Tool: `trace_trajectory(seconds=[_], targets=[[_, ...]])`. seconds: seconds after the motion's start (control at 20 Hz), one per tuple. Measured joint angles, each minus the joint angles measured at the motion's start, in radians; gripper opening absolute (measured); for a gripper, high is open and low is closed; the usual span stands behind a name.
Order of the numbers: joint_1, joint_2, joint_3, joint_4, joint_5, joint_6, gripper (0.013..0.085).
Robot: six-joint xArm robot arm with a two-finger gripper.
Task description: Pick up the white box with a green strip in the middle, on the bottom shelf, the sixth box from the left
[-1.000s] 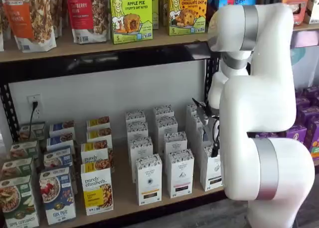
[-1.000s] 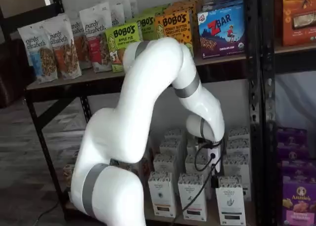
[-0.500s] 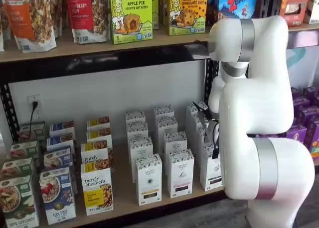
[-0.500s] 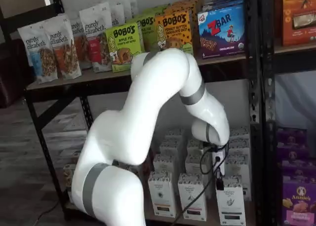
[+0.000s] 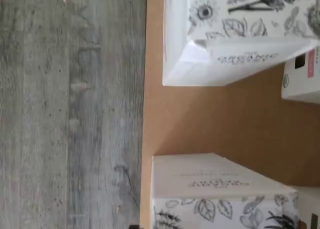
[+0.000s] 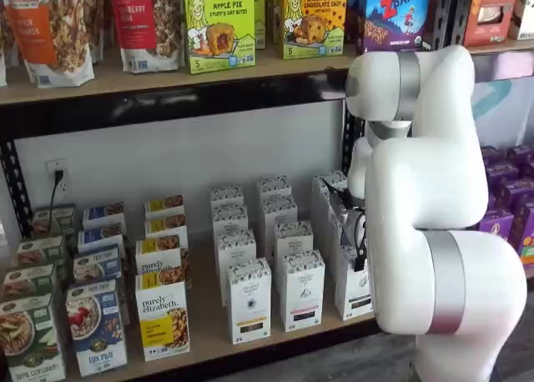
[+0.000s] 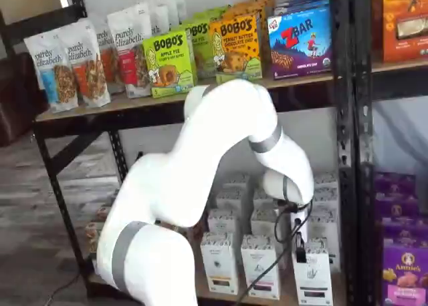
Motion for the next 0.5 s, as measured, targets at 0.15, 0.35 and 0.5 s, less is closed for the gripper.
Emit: trace_trajectory(seconds=[0.15, 0.35, 0.5], targets=[[-0.001, 0.025, -0.029, -0.029, 0.007, 0.025, 0.0850], [0.001, 0.052, -0.056, -0.062, 0.018, 0.056, 0.0850], [0.003, 0.069, -0.067, -0.076, 0.011, 0.071, 0.0850]])
